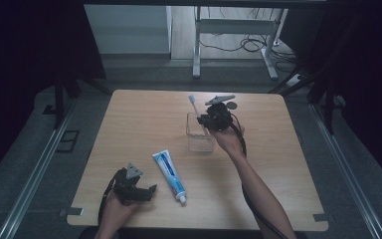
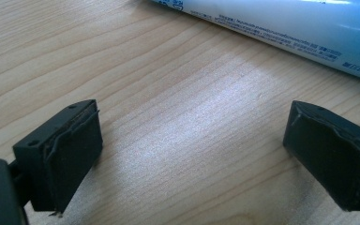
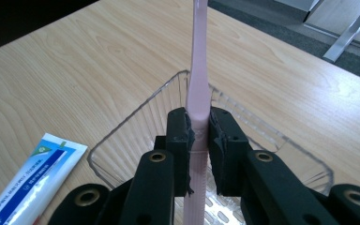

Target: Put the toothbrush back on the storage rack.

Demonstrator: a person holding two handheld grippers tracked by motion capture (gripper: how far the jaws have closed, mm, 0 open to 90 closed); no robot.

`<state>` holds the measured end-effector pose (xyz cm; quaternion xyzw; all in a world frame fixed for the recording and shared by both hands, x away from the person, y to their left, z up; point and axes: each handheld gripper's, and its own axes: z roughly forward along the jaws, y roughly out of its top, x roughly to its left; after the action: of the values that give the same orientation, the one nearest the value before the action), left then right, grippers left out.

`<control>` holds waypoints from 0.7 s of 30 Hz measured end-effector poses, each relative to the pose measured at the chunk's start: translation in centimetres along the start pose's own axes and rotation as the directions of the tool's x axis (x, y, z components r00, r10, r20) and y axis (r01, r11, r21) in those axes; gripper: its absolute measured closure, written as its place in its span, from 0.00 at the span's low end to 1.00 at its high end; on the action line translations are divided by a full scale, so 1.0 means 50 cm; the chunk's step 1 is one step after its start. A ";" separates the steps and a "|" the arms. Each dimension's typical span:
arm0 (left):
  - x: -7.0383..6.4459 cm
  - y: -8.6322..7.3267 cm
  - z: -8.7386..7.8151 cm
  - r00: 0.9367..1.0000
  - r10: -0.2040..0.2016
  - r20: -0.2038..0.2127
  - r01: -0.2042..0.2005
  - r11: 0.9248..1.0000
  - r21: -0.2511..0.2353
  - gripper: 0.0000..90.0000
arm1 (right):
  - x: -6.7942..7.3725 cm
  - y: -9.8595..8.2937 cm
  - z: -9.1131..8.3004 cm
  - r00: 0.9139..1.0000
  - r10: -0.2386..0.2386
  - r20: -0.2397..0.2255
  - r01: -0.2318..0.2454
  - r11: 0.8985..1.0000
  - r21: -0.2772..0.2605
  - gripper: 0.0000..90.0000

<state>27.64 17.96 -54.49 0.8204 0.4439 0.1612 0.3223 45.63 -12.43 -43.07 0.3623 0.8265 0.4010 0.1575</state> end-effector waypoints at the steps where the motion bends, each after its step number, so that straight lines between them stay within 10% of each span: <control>1: 0.000 0.000 0.000 1.000 0.000 0.000 0.000 1.000 0.000 0.05 | 0.001 -0.002 0.003 1.000 0.000 0.001 0.000 1.000 0.003 0.87; 21: -0.001 0.000 0.000 1.000 0.001 0.002 -0.001 1.000 0.001 0.05 | 0.007 -0.028 0.050 1.000 -0.017 0.015 0.017 0.999 0.046 0.86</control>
<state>27.60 17.95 -54.48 0.8210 0.4431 0.1606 0.3222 46.11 -11.38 -45.71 0.3618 0.8372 0.3779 0.1591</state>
